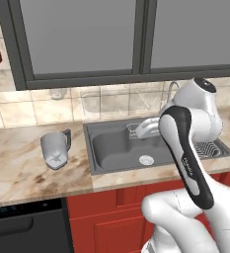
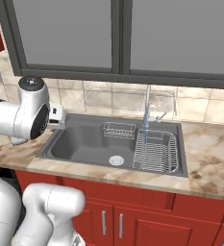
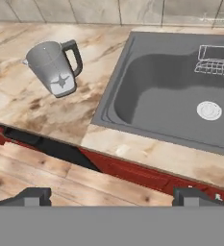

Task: Turn on the sink faucet and place the jug under the water for a few seconds to fill it up.

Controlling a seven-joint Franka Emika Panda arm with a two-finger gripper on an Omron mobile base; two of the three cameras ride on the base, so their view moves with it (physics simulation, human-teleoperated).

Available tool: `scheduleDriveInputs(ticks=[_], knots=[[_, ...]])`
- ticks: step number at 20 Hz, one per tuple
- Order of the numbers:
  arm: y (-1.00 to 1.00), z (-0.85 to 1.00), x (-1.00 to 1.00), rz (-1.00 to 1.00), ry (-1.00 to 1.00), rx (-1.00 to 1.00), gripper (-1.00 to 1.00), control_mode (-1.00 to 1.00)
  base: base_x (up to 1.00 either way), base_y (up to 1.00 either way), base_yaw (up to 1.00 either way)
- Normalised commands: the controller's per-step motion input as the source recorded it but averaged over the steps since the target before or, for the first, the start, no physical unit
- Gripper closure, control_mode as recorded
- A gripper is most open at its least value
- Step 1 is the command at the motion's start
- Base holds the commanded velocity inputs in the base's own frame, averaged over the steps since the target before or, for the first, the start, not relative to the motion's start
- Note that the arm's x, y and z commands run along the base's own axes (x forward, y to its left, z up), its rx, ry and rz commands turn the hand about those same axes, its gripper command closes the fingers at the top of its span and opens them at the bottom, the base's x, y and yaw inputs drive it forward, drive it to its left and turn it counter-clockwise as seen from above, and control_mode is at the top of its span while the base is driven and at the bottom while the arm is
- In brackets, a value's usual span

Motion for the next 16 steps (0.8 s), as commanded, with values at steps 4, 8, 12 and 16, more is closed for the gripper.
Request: scheduleDriveInputs(ticks=[4, 8, 12, 16], knots=[[0.31, -0.45, 0.65, 0.41, 0.02, 0.0, -1.0, -1.0, 0.0, 0.0, 0.0], [0.69, -0.37, 0.54, 0.31, 0.0, 0.0, -1.0, -1.0, 0.0, 0.0, 0.0], [0.74, -0.19, 0.5, 0.14, 0.0, 0.0, -1.0, -1.0, 0.0, 0.0, 0.0], [0.46, -0.13, 0.61, 0.1, 0.01, 0.0, -1.0, -1.0, 0.0, 0.0, 0.0]])
